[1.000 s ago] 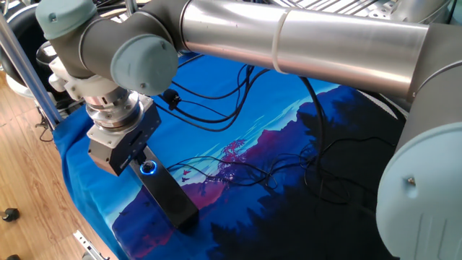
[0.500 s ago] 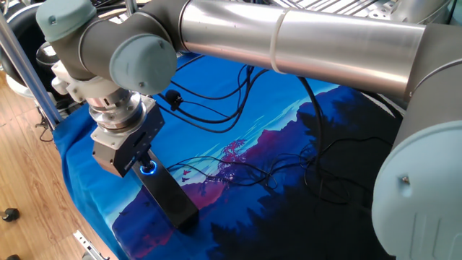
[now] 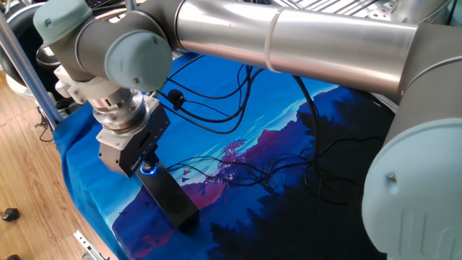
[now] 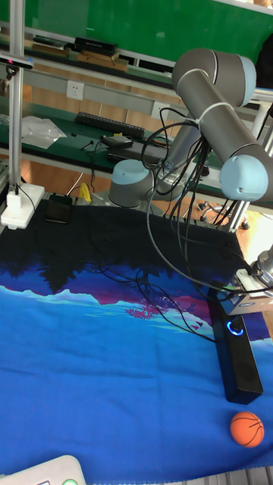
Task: Turn the knob to increase the volume of the speaker
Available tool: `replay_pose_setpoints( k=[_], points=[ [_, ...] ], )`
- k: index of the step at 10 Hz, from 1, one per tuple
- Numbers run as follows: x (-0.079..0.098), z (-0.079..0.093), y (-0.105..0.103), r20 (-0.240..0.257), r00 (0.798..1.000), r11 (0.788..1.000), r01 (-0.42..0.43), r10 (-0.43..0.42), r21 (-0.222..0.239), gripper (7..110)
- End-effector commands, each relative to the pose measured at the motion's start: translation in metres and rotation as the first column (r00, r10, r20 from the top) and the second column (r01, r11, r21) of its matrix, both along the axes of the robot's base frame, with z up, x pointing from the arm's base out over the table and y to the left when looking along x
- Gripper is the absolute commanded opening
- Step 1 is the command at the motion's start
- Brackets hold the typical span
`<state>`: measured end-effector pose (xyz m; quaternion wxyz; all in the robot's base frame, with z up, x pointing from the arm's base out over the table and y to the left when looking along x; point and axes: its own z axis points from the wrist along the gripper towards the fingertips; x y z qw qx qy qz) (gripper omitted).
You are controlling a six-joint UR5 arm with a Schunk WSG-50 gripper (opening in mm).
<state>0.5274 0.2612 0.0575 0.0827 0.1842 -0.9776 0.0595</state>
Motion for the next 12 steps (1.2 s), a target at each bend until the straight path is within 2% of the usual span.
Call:
replay_pose_setpoints(
  k=[1,3,5,8,10,12],
  points=[
    [-0.010,0.001,-0.006,-0.057,0.998,1.000,0.003,-0.004,-0.014,7],
    [-0.011,0.002,-0.006,-0.066,0.998,1.000,0.004,-0.005,-0.013,7],
    [-0.007,0.002,-0.002,-0.067,0.998,1.000,0.006,-0.005,0.013,7],
    [0.000,0.001,0.005,-0.044,0.999,0.999,0.017,-0.016,0.038,7],
    [0.001,0.001,0.002,-0.042,0.999,0.999,0.020,-0.019,0.030,7],
    [-0.011,0.005,-0.005,-0.089,0.995,0.999,0.034,-0.034,-0.003,7]
  ],
)
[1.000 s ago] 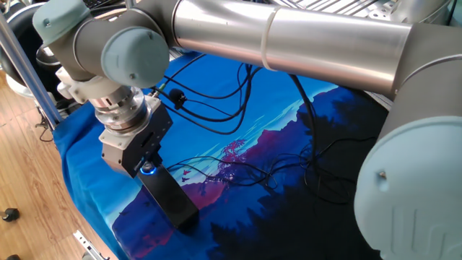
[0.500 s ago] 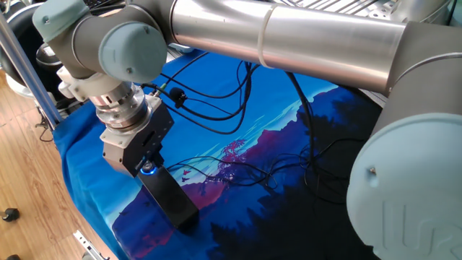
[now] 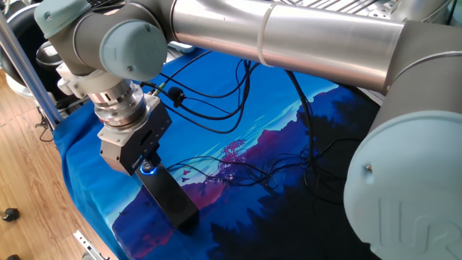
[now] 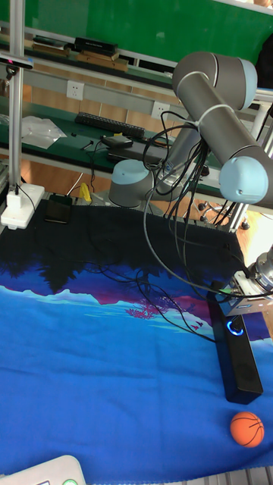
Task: Turn the knob to increase the volume of the speaker
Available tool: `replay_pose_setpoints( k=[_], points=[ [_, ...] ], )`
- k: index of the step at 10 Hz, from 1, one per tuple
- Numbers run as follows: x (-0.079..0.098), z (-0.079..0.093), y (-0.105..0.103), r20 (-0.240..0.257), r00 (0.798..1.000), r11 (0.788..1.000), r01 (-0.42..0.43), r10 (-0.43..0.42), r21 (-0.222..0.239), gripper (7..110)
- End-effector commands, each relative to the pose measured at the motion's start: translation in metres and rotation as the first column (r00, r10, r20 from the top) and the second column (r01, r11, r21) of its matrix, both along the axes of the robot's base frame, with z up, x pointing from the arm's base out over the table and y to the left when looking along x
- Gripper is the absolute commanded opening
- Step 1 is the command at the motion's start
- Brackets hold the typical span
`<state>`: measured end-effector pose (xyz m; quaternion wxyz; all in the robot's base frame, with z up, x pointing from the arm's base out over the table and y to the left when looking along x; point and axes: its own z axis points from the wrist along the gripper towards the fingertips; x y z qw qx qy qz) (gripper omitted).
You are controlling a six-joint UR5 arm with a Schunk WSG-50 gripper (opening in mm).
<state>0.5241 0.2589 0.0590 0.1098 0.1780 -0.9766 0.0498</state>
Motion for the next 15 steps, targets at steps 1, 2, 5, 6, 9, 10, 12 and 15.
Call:
replay_pose_setpoints(
  k=[1,2,5,6,9,10,12,15],
  points=[
    [-0.011,0.005,-0.004,-0.046,0.999,0.999,0.026,-0.027,-0.020,7],
    [-0.012,0.005,-0.002,-0.050,0.998,0.999,0.040,-0.041,-0.014,7],
    [-0.009,0.003,0.001,-0.033,0.997,0.997,0.071,-0.071,-0.009,7],
    [-0.003,0.002,0.003,-0.011,0.998,0.998,0.066,-0.066,0.002,7],
    [0.018,-0.003,0.019,0.070,0.995,0.995,0.064,-0.069,0.073,7],
    [0.019,-0.005,0.017,0.072,0.995,0.996,0.060,-0.065,0.066,7],
    [0.007,0.000,0.008,0.035,0.998,0.998,0.055,-0.056,0.032,7],
    [-0.001,0.004,0.002,-0.021,0.999,0.999,0.030,-0.029,0.016,7]
  ],
)
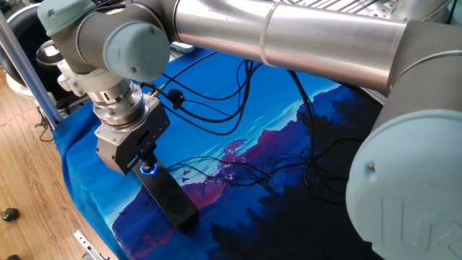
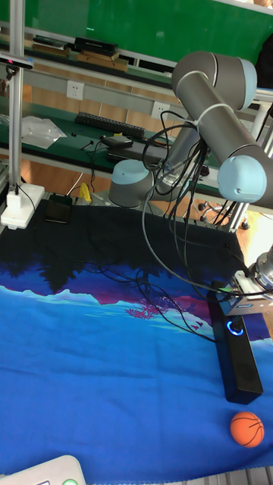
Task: Turn the knob to increase the volume of the speaker
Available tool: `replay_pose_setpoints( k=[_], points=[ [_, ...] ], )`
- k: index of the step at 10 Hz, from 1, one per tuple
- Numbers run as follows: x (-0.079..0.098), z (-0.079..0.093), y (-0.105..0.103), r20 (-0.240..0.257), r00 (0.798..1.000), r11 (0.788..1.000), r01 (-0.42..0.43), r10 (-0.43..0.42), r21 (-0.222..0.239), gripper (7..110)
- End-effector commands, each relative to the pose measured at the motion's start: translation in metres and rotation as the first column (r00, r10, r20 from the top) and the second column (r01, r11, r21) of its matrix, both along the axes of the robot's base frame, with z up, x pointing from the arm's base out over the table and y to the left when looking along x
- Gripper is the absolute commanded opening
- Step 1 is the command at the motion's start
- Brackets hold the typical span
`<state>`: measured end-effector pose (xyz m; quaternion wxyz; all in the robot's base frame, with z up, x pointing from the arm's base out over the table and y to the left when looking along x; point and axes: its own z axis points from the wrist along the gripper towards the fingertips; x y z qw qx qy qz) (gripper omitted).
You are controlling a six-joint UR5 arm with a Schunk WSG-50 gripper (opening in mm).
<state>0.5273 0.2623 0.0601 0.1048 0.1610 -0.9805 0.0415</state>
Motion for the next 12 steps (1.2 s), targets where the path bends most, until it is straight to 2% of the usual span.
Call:
replay_pose_setpoints(
  k=[1,3,5,7,9,10,11,12],
  points=[
    [-0.001,0.001,-0.003,-0.022,1.000,1.000,-0.006,0.006,-0.004,7],
    [0.003,-0.005,0.006,-0.016,1.000,1.000,-0.004,0.004,0.023,7],
    [0.005,-0.014,0.009,-0.015,1.000,1.000,0.001,0.000,0.022,7],
    [0.004,-0.015,0.008,-0.024,1.000,1.000,-0.006,0.006,0.014,7],
    [0.003,-0.004,0.006,-0.040,0.999,1.000,-0.013,0.013,0.004,7],
    [0.005,0.013,0.002,-0.067,0.997,0.999,-0.033,0.032,-0.016,7],
    [0.004,0.016,0.009,-0.074,0.997,1.000,-0.025,0.025,0.004,7],
    [0.002,0.013,0.012,-0.070,0.997,1.000,-0.013,0.014,0.004,7]
  ],
)
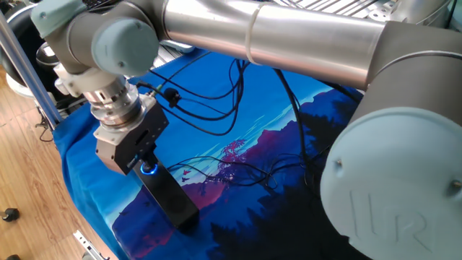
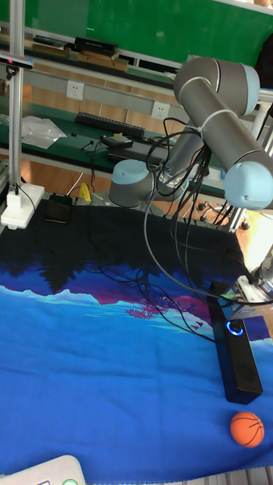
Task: Turn the knob to increase the volume of the speaker
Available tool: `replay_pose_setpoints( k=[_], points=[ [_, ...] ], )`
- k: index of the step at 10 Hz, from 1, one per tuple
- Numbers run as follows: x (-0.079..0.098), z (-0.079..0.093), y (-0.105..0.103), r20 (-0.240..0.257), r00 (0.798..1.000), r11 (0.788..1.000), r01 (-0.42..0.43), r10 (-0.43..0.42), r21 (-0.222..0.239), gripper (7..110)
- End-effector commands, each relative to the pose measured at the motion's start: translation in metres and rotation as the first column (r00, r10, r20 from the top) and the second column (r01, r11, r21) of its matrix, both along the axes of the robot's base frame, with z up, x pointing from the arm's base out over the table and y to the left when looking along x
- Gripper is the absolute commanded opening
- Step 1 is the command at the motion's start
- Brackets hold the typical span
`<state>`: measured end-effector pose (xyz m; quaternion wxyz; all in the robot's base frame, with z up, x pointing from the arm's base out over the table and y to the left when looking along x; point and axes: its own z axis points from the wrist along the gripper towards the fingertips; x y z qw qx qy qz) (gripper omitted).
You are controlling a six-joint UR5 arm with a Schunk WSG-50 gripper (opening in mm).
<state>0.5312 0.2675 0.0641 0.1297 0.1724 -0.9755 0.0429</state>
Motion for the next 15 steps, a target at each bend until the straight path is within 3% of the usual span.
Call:
replay_pose_setpoints(
  k=[1,3,6,15],
  points=[
    [-0.002,0.007,0.004,-0.020,1.000,1.000,0.009,-0.009,0.001,7],
    [-0.010,-0.001,0.007,-0.041,0.999,0.999,0.009,-0.008,0.032,7],
    [-0.020,-0.003,0.005,-0.082,0.997,0.999,-0.006,0.009,0.040,7],
    [-0.012,-0.013,0.007,-0.077,0.997,0.999,-0.014,0.016,0.032,7]
  ],
)
